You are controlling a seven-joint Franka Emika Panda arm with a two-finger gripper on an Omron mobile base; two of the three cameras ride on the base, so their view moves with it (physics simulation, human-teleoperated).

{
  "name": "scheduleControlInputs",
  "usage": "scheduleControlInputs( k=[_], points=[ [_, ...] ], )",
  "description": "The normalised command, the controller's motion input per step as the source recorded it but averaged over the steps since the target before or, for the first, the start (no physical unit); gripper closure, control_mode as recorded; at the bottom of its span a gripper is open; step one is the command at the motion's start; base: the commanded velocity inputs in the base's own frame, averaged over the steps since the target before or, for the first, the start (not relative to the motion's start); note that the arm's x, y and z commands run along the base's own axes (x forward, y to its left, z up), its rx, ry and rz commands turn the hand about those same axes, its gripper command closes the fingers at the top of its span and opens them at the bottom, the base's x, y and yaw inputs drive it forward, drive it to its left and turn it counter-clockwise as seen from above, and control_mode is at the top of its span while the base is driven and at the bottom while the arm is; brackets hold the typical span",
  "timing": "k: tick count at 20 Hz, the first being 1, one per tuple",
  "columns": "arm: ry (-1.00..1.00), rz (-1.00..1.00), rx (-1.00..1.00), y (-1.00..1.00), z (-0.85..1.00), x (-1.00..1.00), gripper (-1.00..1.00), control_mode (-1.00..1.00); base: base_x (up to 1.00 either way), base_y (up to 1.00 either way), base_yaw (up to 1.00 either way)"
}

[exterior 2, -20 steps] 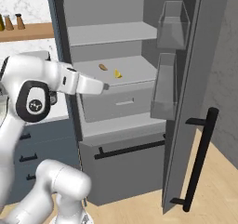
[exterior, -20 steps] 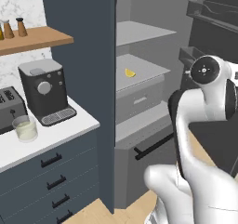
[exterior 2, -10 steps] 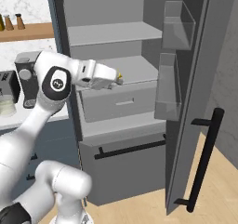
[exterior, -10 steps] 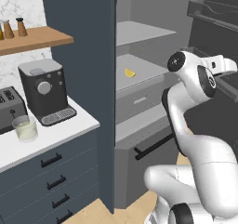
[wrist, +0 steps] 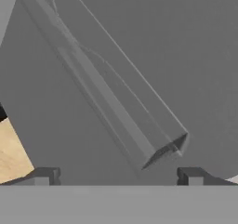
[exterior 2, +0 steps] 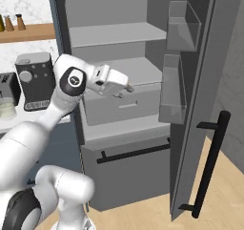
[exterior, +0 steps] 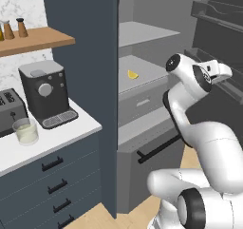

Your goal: Grab a lemon wedge from the fridge and one ice cube from the ice bowl, and put them in the glass of lemonade.

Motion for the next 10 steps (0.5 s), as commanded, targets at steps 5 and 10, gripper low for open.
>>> scheduleControlInputs(
  k=[5,10],
  points=[
    [0.07,0.00,-0.01,-0.19,-0.22,0.70,-1.00,-1.00,0.00,0.00,0.00],
    [0.10,0.00,0.00,-0.47,0.00,0.40,-1.00,-1.00,0.00,0.00,0.00]
  ],
)
